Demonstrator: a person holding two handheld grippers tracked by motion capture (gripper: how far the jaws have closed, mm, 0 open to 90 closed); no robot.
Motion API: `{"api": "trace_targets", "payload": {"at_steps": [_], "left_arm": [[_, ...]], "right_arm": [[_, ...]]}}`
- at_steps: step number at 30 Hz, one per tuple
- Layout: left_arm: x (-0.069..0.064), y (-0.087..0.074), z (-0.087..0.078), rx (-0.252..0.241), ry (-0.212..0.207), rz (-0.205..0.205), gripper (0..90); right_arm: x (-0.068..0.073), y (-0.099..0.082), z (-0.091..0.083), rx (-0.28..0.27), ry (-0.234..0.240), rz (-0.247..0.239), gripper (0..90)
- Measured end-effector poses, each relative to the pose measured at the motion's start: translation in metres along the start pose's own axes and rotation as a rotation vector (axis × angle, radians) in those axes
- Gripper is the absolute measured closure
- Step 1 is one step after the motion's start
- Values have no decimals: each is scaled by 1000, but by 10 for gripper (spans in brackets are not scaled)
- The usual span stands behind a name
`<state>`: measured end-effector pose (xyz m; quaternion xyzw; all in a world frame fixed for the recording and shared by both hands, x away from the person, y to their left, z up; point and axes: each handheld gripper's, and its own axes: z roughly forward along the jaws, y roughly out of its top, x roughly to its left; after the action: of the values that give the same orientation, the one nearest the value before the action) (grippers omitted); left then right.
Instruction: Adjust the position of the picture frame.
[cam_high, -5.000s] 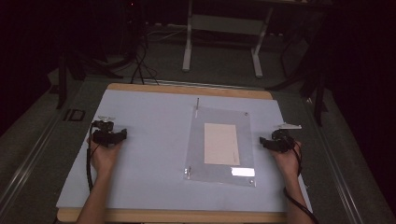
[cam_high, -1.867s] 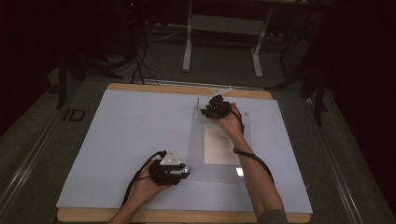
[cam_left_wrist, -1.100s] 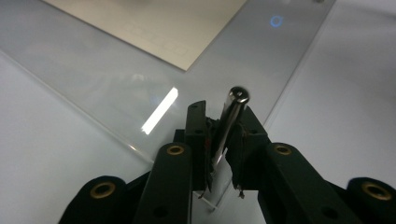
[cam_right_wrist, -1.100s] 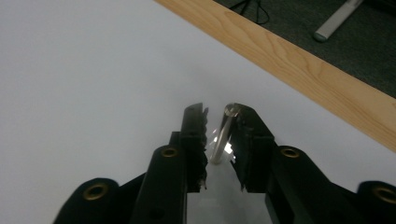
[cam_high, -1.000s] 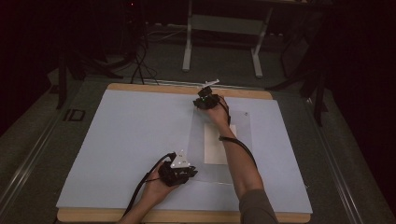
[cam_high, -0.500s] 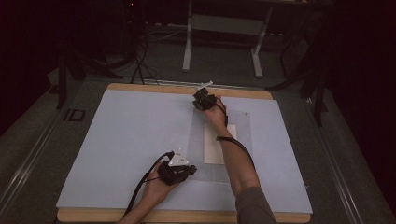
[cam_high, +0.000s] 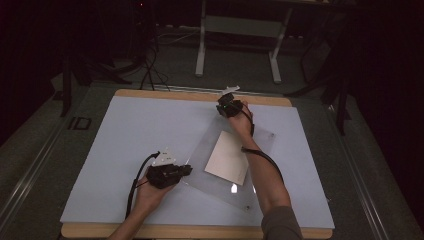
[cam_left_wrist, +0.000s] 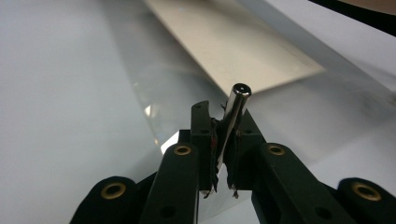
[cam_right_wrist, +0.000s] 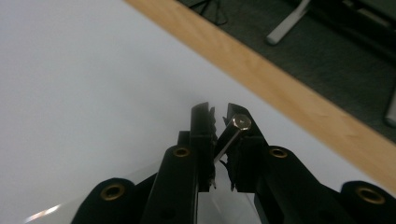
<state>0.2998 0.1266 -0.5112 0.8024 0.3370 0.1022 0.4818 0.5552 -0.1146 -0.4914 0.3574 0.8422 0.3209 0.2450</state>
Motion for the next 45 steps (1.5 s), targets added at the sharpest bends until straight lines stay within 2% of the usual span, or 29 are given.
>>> {"api": "trace_targets", "payload": {"at_steps": [5,8,9,10,12,16,17,20,23,24,25,26,27,29,30,33,35,36,38,40,42,43,45], "left_arm": [[14,4,-13,-41,35,-23,827],[25,7,-19,-47,59,-34,825],[25,7,-19,-47,59,-34,824],[32,11,-23,-48,77,-27,822],[39,14,-27,-45,102,-25,821],[56,20,-34,-68,131,-65,815],[64,23,-36,-68,127,-81,811],[79,28,-36,-52,155,-88,809],[84,30,-35,-45,166,-88,809],[97,35,-34,-34,186,-103,808],[103,37,-33,-30,193,-111,808],[113,41,-31,-20,218,-124,808],[113,41,-31,-20,218,-124,808],[122,45,-27,-10,229,-128,808],[132,48,-22,1,239,-140,808],[146,54,-11,16,258,-170,805],[146,54,-11,16,258,-170,805],[157,55,2,51,264,-202,804],[160,52,13,71,272,-212,804],[162,47,24,102,281,-227,806],[163,40,34,134,295,-244,811],[164,36,36,120,293,-246,815],[167,31,34,80,265,-284,804]], "right_arm": [[-8,-3,-20,-16,-23,24,821],[-13,-10,-31,-24,-35,43,822],[-13,-10,-31,-24,-35,43,822],[-15,-15,-39,-35,-46,71,825],[-15,-18,-46,-46,-54,78,826],[-15,-26,-61,-55,-59,92,826],[-15,-28,-64,-54,-54,99,829],[-14,-31,-74,-54,-59,108,834],[-14,-32,-78,-57,-64,116,836],[-13,-37,-86,-38,-45,128,843],[-12,-39,-88,-29,-38,124,843],[-10,-41,-91,-30,-35,122,846],[-9,-42,-94,-30,-30,129,848],[-8,-44,-99,-23,-26,137,854],[-7,-46,-102,-20,-20,146,854],[-2,-53,-109,-2,-16,145,855],[0,-56,-111,3,-16,138,855],[2,-62,-113,12,-9,143,855],[3,-68,-110,20,-16,131,855],[0,-76,-102,43,0,160,854],[-3,-90,-87,71,27,193,854],[-4,-96,-80,72,39,207,854],[-5,-101,-77,44,49,227,853]]}}
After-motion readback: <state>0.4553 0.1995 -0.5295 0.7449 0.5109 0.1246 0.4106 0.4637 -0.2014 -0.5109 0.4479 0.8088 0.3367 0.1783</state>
